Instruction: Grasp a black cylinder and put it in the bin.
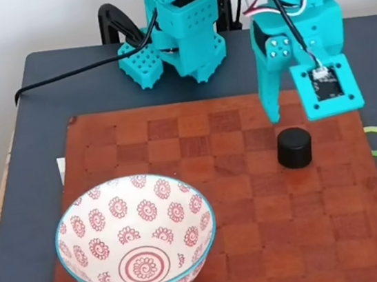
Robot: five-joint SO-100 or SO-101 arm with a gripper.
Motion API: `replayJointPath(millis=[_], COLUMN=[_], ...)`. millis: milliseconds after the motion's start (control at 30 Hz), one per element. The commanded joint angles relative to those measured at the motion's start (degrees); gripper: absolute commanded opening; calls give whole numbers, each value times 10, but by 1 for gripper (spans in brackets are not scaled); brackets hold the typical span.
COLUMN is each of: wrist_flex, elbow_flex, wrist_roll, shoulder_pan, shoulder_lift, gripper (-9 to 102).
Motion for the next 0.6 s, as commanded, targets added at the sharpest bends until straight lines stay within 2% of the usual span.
replayJointPath(millis=[0,333,567], wrist_flex=[-4,-44,-40], elbow_flex=[-37,-48,-46], wrist_roll=[-4,-4,-4], shoulder_pan=[-6,-17,-13], shoulder_lift=[-19,-85,-117], gripper=[25,25,25])
